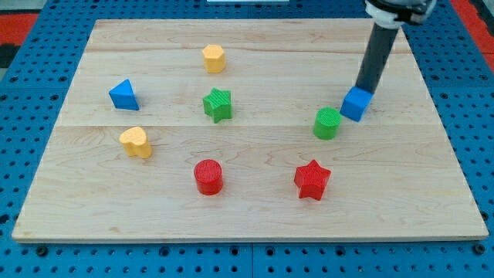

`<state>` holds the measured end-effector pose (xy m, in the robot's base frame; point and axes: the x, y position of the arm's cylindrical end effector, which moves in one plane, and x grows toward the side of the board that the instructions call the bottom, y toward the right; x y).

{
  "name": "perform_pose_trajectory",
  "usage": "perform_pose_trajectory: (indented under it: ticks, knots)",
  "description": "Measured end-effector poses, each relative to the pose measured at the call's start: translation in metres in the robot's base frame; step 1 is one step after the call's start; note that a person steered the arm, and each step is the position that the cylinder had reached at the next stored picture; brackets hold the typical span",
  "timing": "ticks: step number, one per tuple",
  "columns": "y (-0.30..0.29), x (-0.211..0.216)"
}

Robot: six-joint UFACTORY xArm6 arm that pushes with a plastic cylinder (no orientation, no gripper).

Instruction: Move yellow heart below the blue triangle

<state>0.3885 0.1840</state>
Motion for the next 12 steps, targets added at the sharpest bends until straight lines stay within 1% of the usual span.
perform_pose_trajectory:
  ticks: [1,2,3,4,5,6,7,8,9,10,11,12]
  knots:
    - [0.001,0.005]
    - [0.035,0.005]
    - [0.06,0.023]
    - [0.067,0.037]
    - [0.067,0.045]
    - [0.066,0.084]
    - [0.044,0.105]
    - [-0.008,0.106]
    - [-0.085,0.105]
    - [-0.14,0.078]
    - [-0.21,0.067]
    - [-0.268,0.068]
